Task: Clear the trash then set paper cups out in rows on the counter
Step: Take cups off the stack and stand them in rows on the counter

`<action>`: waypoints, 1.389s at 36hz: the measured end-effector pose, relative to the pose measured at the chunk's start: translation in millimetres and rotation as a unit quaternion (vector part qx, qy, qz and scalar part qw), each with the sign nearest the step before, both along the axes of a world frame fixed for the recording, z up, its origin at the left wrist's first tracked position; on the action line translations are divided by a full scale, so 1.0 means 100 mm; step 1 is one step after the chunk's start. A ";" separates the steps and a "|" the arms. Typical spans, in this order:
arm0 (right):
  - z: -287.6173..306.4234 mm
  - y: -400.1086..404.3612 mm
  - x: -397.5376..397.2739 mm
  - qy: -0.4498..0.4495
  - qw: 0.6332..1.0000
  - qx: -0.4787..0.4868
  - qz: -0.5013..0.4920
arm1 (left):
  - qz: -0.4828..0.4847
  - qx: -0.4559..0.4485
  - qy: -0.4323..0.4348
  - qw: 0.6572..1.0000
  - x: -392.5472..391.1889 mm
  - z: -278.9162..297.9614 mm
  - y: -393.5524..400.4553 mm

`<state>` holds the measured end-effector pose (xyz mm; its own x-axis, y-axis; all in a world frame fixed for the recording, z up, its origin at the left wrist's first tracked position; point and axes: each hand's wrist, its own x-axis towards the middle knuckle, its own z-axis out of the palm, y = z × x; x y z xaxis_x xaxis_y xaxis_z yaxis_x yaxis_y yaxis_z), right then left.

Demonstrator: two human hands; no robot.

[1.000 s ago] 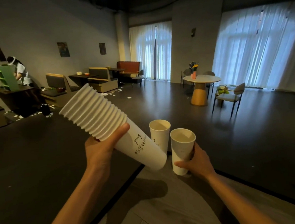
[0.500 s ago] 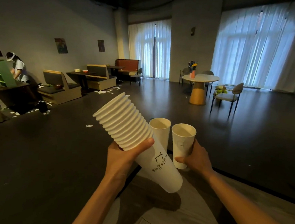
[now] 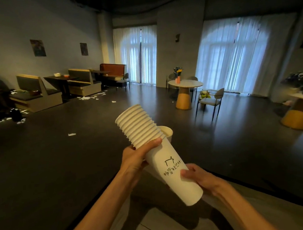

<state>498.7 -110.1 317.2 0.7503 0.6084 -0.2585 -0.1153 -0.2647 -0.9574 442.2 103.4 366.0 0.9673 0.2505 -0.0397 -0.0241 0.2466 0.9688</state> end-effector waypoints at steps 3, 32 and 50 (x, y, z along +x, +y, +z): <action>0.04 -0.04 -0.03 -0.045 0.998 -0.037 -0.002 | 0.017 0.038 -0.023 0.999 0.00 0.06 -0.09; -0.66 0.07 0.92 -0.250 0.919 -0.157 -0.261 | 0.118 0.105 -0.158 0.975 0.07 0.34 0.34; -0.25 -0.47 0.21 -0.152 0.949 -0.125 -0.245 | -0.003 0.026 0.001 1.000 0.12 -0.01 -0.19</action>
